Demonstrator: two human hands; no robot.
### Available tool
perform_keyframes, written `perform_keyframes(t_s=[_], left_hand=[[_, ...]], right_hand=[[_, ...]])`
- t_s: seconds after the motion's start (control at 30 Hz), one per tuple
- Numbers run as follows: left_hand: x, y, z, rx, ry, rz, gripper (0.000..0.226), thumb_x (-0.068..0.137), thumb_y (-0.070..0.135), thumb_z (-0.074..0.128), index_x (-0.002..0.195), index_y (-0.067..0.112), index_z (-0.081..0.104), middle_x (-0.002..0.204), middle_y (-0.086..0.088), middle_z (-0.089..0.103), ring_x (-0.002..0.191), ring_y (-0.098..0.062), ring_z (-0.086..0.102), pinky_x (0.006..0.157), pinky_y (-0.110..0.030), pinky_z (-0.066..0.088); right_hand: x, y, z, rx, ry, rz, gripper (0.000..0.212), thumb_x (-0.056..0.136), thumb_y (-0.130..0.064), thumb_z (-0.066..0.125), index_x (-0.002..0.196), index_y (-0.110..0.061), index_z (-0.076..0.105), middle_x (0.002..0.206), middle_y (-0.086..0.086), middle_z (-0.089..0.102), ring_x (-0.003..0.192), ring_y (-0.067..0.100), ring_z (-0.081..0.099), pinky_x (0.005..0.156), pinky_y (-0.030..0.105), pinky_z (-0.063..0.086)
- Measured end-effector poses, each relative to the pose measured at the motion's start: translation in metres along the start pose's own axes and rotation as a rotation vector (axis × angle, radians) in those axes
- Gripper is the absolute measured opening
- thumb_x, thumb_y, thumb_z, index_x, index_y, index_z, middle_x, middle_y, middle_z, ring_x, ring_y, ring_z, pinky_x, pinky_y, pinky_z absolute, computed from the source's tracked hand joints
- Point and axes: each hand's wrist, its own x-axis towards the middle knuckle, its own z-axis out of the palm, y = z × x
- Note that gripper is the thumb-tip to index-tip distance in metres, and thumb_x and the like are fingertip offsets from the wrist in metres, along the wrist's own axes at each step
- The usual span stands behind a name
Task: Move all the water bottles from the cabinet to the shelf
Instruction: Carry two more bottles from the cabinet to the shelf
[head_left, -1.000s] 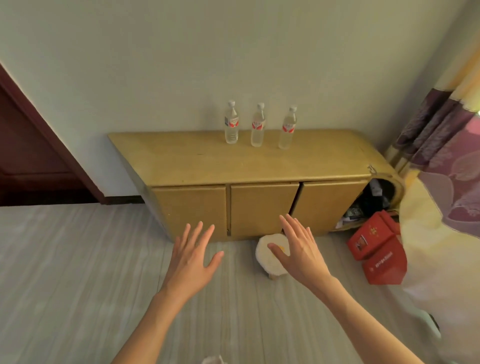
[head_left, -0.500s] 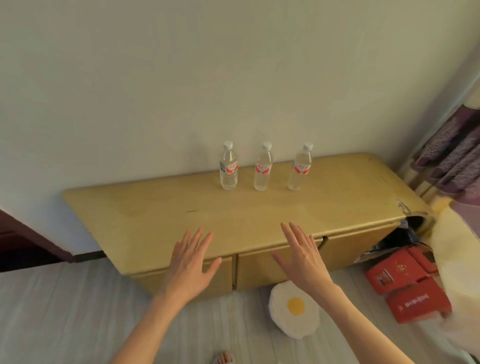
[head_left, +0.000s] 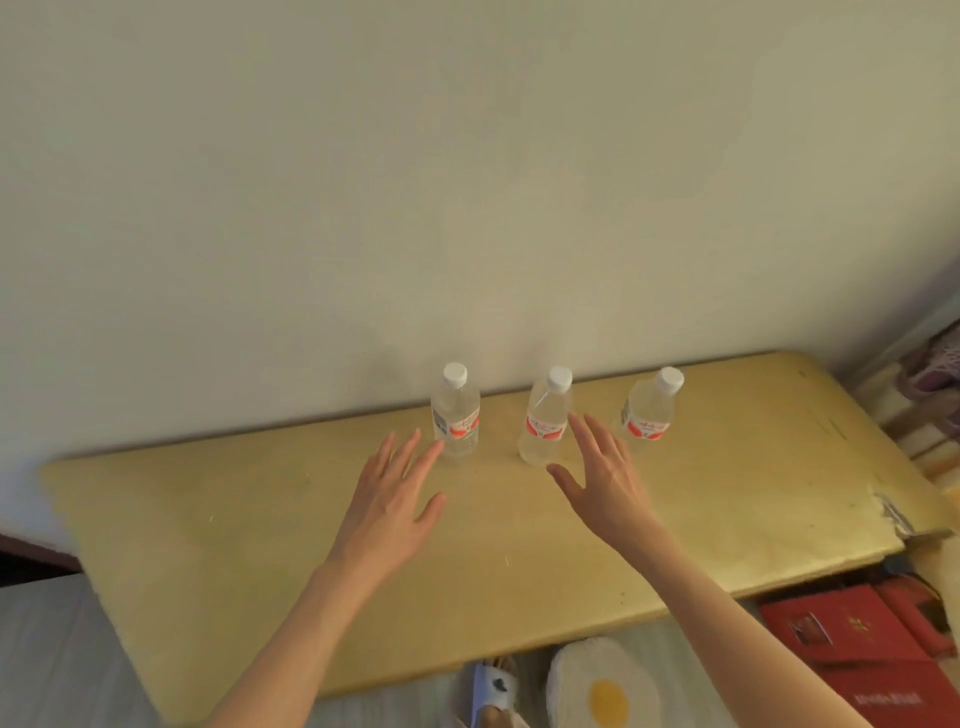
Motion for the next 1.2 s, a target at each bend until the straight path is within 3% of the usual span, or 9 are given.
perform_keyframes(t_s=[0.1,0.17,0.33,0.47,0.63,0.77,0.93,1.13,1.2], left_hand=[[0.051,0.0,-0.003,0.003,0.043,0.019,0.058,0.085,0.019,0.057,0.137,0.014,0.033,0.144,-0.016,0.033,0.135,-0.038,0.022,0.109,-0.043,0.018],[0.082,0.002,-0.002,0.0,0.055,0.041,0.058,0.083,0.009,0.059,0.136,0.013,0.036,0.142,-0.018,0.036,0.133,-0.04,0.026,0.107,-0.046,0.021],[0.13,0.002,0.008,-0.071,-0.021,0.023,0.054,0.085,0.001,0.052,0.136,0.012,0.036,0.144,-0.014,0.031,0.132,-0.03,0.031,0.108,-0.033,0.024],[0.14,-0.005,0.012,-0.144,-0.005,0.013,0.04,0.079,-0.005,0.057,0.116,0.009,0.055,0.12,-0.011,0.048,0.106,-0.029,0.048,0.092,-0.032,0.039],[0.132,-0.008,0.01,-0.186,0.039,0.05,0.028,0.071,-0.008,0.064,0.094,0.008,0.063,0.096,-0.009,0.054,0.088,-0.022,0.048,0.079,-0.013,0.028],[0.113,-0.001,0.012,-0.242,-0.053,0.159,0.024,0.07,-0.004,0.069,0.088,0.011,0.065,0.089,-0.004,0.053,0.085,-0.015,0.045,0.076,-0.011,0.027],[0.097,0.005,0.007,-0.254,-0.204,0.359,0.028,0.071,-0.002,0.069,0.094,0.013,0.067,0.095,-0.001,0.057,0.093,-0.018,0.052,0.082,-0.012,0.028],[0.048,0.061,0.013,-0.375,-0.377,0.606,0.031,0.073,0.011,0.07,0.104,0.01,0.064,0.106,-0.001,0.059,0.097,-0.01,0.052,0.085,-0.013,0.03],[0.023,0.087,0.021,-0.388,-0.485,0.734,0.037,0.07,0.031,0.064,0.101,0.011,0.065,0.101,0.001,0.06,0.094,-0.004,0.047,0.084,-0.012,0.03]], right_hand=[[0.053,0.002,-0.009,0.055,0.006,0.0,0.065,0.09,-0.033,0.052,0.143,-0.017,0.018,0.15,0.01,0.023,0.137,0.027,0.023,0.106,0.038,0.029],[0.08,0.006,-0.01,0.047,-0.013,-0.006,0.064,0.09,-0.03,0.051,0.143,-0.016,0.018,0.151,0.01,0.021,0.137,0.026,0.021,0.107,0.036,0.027],[0.11,0.014,0.0,0.052,-0.047,-0.003,0.049,0.089,-0.022,0.054,0.133,-0.009,0.038,0.132,0.013,0.048,0.121,0.029,0.042,0.095,0.036,0.036],[0.111,0.014,0.004,0.074,0.029,-0.004,0.038,0.083,-0.012,0.06,0.119,-0.003,0.051,0.111,0.018,0.059,0.103,0.035,0.051,0.082,0.038,0.042],[0.089,0.011,0.011,0.092,0.073,-0.011,0.032,0.077,-0.004,0.065,0.107,0.001,0.057,0.102,0.018,0.059,0.09,0.038,0.056,0.075,0.043,0.047],[0.052,0.008,0.015,0.09,0.109,0.036,0.03,0.078,0.0,0.063,0.107,0.001,0.055,0.103,0.017,0.057,0.092,0.036,0.055,0.077,0.04,0.048],[-0.022,-0.018,0.014,0.107,0.288,0.211,0.031,0.084,-0.005,0.058,0.114,0.0,0.053,0.11,0.015,0.055,0.096,0.032,0.055,0.08,0.016,0.032],[-0.144,-0.03,-0.002,0.066,0.428,0.454,0.034,0.09,-0.018,0.051,0.123,-0.009,0.047,0.119,0.006,0.051,0.111,0.021,0.047,0.091,0.021,0.033],[-0.195,-0.033,-0.006,0.033,0.494,0.533,0.032,0.089,-0.02,0.052,0.119,-0.009,0.05,0.115,0.007,0.054,0.108,0.021,0.048,0.088,0.02,0.033]])
